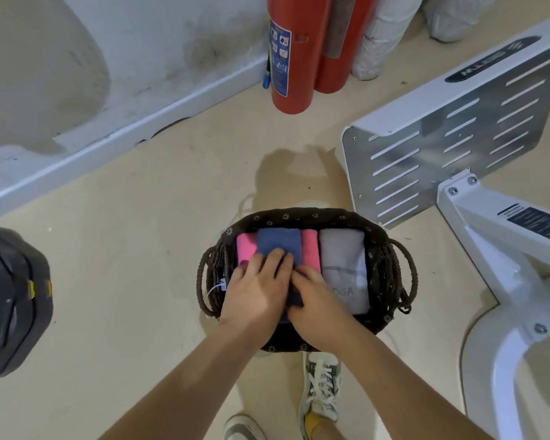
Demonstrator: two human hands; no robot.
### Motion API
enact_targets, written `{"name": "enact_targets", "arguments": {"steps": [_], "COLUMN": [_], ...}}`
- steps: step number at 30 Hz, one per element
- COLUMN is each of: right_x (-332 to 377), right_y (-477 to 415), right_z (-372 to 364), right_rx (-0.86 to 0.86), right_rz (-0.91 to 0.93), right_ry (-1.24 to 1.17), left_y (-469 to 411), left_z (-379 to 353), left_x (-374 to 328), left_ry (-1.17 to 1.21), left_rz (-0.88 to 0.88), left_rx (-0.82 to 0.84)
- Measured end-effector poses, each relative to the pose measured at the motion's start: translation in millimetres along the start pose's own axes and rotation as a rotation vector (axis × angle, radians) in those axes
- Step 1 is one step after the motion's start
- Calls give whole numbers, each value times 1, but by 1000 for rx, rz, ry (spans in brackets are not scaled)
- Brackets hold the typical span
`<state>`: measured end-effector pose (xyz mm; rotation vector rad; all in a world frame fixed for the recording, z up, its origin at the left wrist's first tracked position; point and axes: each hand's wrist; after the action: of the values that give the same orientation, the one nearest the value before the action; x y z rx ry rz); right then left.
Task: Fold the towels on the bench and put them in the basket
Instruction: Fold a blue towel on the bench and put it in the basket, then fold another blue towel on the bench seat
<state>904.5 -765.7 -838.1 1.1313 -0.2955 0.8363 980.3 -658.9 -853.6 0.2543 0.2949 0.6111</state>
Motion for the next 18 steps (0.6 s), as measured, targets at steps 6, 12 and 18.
{"name": "enact_targets", "arguments": {"steps": [6, 12, 18], "right_x": [0, 23, 85], "right_y": [47, 130, 218], "right_z": [30, 80, 117], "right_rx": [-209, -326, -337], "right_rz": [-151, -154, -46], "right_ry": [-341, -346, -255], "left_y": [-4, 33, 90], "left_z": [34, 115, 236], "left_x": [-17, -44, -96], "left_ry": [86, 400, 531], "left_rz": [40, 89, 127], "left_rx": [117, -3, -86]}}
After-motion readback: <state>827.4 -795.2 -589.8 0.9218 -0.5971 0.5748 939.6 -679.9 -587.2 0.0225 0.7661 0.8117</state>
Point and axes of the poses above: each hand's wrist, its own y-axis away from the middle knuckle, its own z-axis out of the back of the hand, x = y × z, and after that the axes turned 2 degrees about y, right-handed
